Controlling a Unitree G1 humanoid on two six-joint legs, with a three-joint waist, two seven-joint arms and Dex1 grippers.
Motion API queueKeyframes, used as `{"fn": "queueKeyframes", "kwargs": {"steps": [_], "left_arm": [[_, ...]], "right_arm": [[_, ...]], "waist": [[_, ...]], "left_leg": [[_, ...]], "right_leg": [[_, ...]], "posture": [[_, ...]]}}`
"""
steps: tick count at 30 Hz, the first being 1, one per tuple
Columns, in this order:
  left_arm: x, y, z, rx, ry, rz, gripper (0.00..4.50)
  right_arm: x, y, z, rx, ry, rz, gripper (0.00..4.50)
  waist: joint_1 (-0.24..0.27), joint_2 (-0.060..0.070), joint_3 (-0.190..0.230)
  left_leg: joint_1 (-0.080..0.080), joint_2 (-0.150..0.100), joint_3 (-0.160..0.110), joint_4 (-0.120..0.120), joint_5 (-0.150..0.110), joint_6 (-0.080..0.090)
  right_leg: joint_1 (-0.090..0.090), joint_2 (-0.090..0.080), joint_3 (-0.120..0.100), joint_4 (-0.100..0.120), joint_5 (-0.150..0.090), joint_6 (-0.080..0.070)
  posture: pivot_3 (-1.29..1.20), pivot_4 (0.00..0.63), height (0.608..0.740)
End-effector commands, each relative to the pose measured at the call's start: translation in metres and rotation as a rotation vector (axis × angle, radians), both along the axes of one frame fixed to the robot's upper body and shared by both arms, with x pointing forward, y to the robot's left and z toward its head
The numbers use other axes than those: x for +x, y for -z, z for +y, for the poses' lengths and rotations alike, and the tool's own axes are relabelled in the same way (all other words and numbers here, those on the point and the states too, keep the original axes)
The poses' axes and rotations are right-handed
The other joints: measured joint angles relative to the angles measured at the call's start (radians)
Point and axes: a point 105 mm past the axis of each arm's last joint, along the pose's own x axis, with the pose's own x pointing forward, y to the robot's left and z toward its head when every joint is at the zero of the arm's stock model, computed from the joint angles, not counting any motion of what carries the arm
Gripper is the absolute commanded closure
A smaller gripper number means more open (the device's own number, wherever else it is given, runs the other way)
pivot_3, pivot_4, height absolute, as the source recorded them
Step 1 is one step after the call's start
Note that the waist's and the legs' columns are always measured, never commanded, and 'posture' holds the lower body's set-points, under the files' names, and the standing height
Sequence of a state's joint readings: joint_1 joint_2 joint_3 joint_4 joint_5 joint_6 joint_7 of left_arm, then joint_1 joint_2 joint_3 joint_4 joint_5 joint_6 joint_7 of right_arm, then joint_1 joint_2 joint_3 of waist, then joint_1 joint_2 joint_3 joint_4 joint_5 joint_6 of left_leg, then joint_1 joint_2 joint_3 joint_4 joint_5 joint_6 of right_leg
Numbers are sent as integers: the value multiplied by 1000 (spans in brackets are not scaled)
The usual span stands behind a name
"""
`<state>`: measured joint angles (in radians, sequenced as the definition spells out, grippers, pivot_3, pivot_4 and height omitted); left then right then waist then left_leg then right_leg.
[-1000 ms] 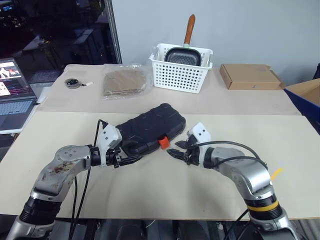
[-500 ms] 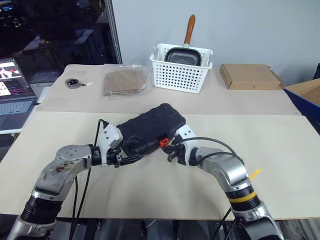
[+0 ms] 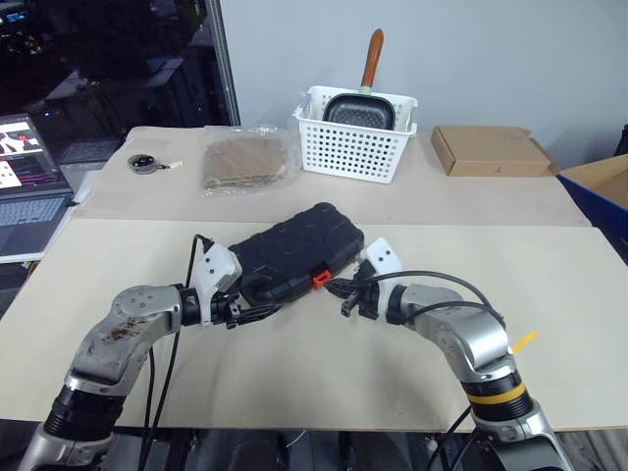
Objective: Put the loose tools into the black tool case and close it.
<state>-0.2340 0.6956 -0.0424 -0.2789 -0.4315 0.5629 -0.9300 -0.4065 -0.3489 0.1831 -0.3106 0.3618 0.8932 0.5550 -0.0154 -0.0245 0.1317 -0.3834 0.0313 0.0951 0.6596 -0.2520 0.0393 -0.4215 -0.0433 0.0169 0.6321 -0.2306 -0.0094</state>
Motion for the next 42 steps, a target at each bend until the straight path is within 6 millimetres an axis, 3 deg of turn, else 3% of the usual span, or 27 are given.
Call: {"fn": "queueKeyframes", "kwargs": {"steps": [1,23,32,42], "left_arm": [[-5,21,-2,17,7,85,1232],[-6,26,-3,22,-12,104,1232],[-6,28,0,29,-30,112,1232],[-6,30,-1,29,-25,118,1232]], "right_arm": [[2,-11,4,26,-1,-44,4448],[21,-4,34,54,12,-56,4448],[18,-21,28,104,-2,-84,4448],[20,-22,28,108,16,-86,4448]], "waist": [[1,0,0],[-19,0,0],[-24,1,0],[-23,1,0]], "left_leg": [[0,0,0,0,0,0],[2,1,2,0,1,-1],[1,1,1,0,1,-1],[1,1,1,0,1,-1]], "right_leg": [[0,0,0,0,0,0],[0,0,1,0,1,-2],[0,0,1,0,1,-2],[0,0,1,0,1,-2]], "posture": [[0,150,740],[0,150,740],[0,150,740],[0,150,740]]}}
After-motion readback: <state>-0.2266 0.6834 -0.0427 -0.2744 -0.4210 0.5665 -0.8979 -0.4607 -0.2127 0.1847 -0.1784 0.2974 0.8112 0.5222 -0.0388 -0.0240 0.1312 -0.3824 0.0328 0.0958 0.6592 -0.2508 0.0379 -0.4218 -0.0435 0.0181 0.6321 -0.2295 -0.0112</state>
